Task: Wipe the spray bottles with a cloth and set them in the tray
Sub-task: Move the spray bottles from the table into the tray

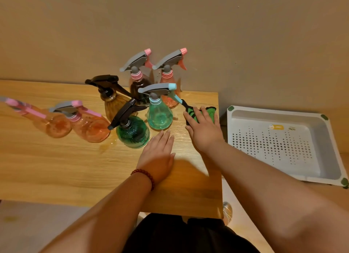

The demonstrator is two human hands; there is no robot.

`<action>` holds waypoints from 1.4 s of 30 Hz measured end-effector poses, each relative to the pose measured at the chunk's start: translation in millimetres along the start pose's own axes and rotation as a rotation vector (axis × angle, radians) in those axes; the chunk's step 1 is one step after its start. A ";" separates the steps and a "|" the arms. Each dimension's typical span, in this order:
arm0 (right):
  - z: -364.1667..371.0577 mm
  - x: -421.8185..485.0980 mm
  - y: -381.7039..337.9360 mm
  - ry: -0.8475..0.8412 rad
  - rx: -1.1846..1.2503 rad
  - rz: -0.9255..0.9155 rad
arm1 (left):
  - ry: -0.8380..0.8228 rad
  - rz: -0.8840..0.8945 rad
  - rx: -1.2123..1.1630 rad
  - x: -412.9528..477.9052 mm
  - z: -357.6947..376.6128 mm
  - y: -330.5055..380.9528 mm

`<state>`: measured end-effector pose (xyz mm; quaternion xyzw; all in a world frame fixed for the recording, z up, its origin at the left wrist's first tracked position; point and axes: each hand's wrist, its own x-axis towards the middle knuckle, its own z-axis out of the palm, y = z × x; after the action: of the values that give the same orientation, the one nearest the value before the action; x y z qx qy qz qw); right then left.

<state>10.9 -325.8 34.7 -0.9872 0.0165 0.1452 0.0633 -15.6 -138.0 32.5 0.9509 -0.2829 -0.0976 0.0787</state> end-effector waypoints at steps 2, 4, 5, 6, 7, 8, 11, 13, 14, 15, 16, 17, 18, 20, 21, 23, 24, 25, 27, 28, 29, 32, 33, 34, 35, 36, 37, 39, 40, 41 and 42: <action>-3.6 -3.1 -2.6 0.030 0.003 0.009 | 0.007 0.021 0.004 -1.5 0.0 -3.9; -8.7 -9.4 -8.6 0.091 0.040 0.015 | 0.022 0.040 0.006 -4.3 -0.8 -8.8; -10.5 -13.0 -13.1 0.129 0.068 0.014 | 0.044 0.049 0.006 -6.2 -2.2 -12.0; -11.4 -16.7 -17.7 0.174 0.105 0.015 | 0.083 0.066 0.010 -9.0 -4.7 -15.4; -12.2 -20.8 -22.1 0.228 0.160 0.023 | 0.130 0.090 0.015 -12.2 -7.9 -19.1; -12.9 -25.0 -26.2 0.295 0.230 0.033 | 0.174 0.118 0.015 -15.9 -12.8 -22.7; -20.7 -36.7 -37.9 0.543 0.384 0.049 | 0.293 0.226 -0.024 -27.3 -33.1 -31.3; -32.0 -42.1 -47.7 0.658 0.456 0.052 | 0.377 0.267 -0.060 -32.5 -48.2 -38.0; -38.7 -43.8 -53.7 0.694 0.489 0.050 | 0.404 0.265 -0.081 -34.2 -56.5 -41.8; -45.0 -44.8 -59.3 0.720 0.519 0.044 | 0.425 0.252 -0.102 -35.2 -65.5 -45.7; -50.7 -45.4 -65.0 0.730 0.547 0.039 | 0.447 0.230 -0.121 -36.0 -74.1 -49.8; -55.4 -45.6 -70.7 0.717 0.578 0.041 | 0.476 0.198 -0.142 -37.1 -81.4 -54.1; -58.2 -45.3 -75.9 0.680 0.608 0.053 | 0.511 0.153 -0.171 -39.0 -87.2 -58.3; -57.9 -43.0 -83.6 0.560 0.642 0.094 | 0.574 0.015 -0.272 -44.4 -93.4 -66.8; -55.1 -41.1 -86.3 0.502 0.651 0.113 | 0.583 -0.066 -0.343 -47.7 -93.1 -71.1; -48.5 -36.8 -91.2 0.403 0.701 0.142 | 0.563 -0.203 -0.500 -54.3 -87.9 -77.5; -46.5 -34.1 -94.2 0.357 0.744 0.158 | 0.543 -0.256 -0.574 -56.5 -82.2 -80.3; -44.9 -30.9 -97.5 0.314 0.789 0.173 | 0.509 -0.313 -0.649 -58.4 -75.8 -82.0; -41.3 -22.1 -103.6 0.257 0.848 0.184 | 0.421 -0.410 -0.787 -58.3 -60.9 -83.9; -38.4 -17.0 -106.4 0.240 0.861 0.181 | 0.383 -0.434 -0.839 -56.6 -50.9 -85.0; -37.0 -13.8 -107.5 0.235 0.870 0.173 | 0.360 -0.440 -0.859 -54.2 -44.1 -84.0; -29.4 -4.9 -110.1 0.224 0.892 0.183 | 0.337 -0.422 -0.840 -43.3 -27.5 -82.6; -27.3 -3.0 -111.0 0.223 0.899 0.200 | 0.333 -0.432 -0.832 -39.2 -25.4 -81.2; -26.1 -1.1 -112.1 0.228 0.899 0.215 | 0.338 -0.445 -0.821 -34.6 -23.5 -80.2; -24.6 1.4 -112.9 0.237 0.899 0.225 | 0.344 -0.457 -0.806 -30.3 -23.0 -78.8; -23.4 3.8 -113.8 0.251 0.909 0.232 | 0.351 -0.471 -0.791 -26.5 -22.4 -78.0; -21.8 5.9 -114.6 0.264 0.930 0.238 | 0.354 -0.487 -0.785 -23.4 -21.4 -78.1; -21.0 9.0 -116.0 0.275 0.972 0.252 | 0.361 -0.505 -0.801 -18.4 -19.7 -79.2; -20.8 10.0 -116.0 0.280 0.977 0.260 | 0.369 -0.508 -0.813 -16.8 -18.8 -79.9; -20.4 10.3 -115.6 0.287 0.979 0.261 | 0.377 -0.508 -0.822 -15.9 -18.4 -80.4; -19.9 10.1 -114.9 0.295 0.977 0.258 | 0.380 -0.505 -0.829 -15.2 -18.3 -81.2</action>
<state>32.1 -214.6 64.5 -0.8426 0.2125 -0.0136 0.4946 18.5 -60.7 35.7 0.8795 0.0371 -0.0432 0.4726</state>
